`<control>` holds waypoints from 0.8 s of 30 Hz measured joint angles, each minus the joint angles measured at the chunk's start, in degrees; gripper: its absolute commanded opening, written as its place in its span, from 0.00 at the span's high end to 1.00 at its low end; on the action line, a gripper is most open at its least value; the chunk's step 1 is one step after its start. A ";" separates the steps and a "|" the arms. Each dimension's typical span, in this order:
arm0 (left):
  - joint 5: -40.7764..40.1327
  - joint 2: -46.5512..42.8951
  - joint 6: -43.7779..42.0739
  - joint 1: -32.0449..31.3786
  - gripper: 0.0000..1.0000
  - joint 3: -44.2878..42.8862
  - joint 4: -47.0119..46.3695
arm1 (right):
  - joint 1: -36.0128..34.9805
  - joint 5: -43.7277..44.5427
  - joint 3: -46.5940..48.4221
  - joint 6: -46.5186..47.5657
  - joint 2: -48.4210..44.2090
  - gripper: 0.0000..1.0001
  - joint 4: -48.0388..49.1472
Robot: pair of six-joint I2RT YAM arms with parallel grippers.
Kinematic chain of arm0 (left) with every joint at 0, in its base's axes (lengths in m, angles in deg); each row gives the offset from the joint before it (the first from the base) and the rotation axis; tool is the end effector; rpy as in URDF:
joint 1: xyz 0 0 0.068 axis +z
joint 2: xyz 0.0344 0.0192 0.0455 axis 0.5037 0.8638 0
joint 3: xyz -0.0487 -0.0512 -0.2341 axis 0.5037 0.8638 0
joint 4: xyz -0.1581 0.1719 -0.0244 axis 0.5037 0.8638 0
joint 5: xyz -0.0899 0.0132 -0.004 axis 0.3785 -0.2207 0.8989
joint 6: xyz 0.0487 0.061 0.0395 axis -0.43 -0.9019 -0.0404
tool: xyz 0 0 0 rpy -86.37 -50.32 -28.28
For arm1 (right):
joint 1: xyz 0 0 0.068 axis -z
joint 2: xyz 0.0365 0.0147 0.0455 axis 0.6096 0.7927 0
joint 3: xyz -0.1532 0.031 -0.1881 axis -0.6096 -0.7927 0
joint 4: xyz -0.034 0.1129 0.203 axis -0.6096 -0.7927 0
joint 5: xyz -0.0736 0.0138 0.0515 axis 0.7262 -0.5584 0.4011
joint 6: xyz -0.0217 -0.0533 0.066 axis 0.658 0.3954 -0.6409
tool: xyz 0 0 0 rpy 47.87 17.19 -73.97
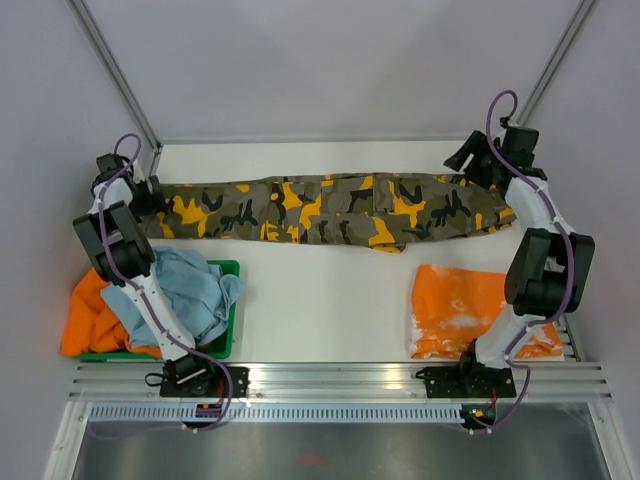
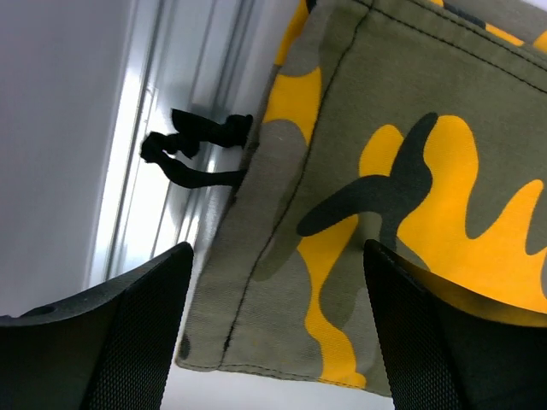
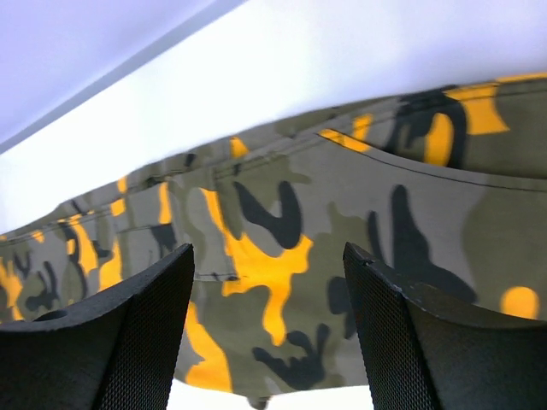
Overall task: Fold and stack the trousers
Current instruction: Fold the trousers
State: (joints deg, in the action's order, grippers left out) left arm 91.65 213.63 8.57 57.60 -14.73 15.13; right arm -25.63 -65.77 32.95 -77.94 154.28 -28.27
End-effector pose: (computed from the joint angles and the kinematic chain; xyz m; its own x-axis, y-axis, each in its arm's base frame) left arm 0.4109 0.2022 0.1194 -0.8024 -0.3145 -0.5072 -0.3315 0.9416 -0.0593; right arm 0.4036 -0.0580 0.2339 -0.5574 0.5049 -0.6590 0.1596 0.8442 0.5118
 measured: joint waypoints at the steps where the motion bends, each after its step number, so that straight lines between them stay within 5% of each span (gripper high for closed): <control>1: -0.28 0.07 -0.28 -0.02 0.15 -0.26 0.09 | -0.48 -0.17 0.79 -0.63 0.37 0.23 0.22; 11: 1.29 1.16 -1.75 0.04 0.37 -1.31 -0.35 | -3.78 0.13 5.01 -5.57 0.02 0.24 1.95; 14: 2.25 1.31 -1.84 0.28 0.77 -1.53 -0.42 | -4.02 0.83 5.01 -5.90 -0.26 0.24 1.66; 18: 2.62 1.57 -1.90 0.24 0.98 -1.84 -0.31 | -4.22 1.90 5.01 -5.66 -1.25 0.24 0.63; 24: 2.38 1.18 -1.92 0.15 0.98 -1.11 -1.14 | -4.22 3.74 5.01 -4.00 -3.19 0.24 -1.49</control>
State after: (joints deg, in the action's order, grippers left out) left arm 94.03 214.81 6.65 57.76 -15.85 13.99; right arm -29.85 -62.03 37.96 -81.94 151.08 -29.75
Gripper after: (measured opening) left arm 0.053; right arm 0.763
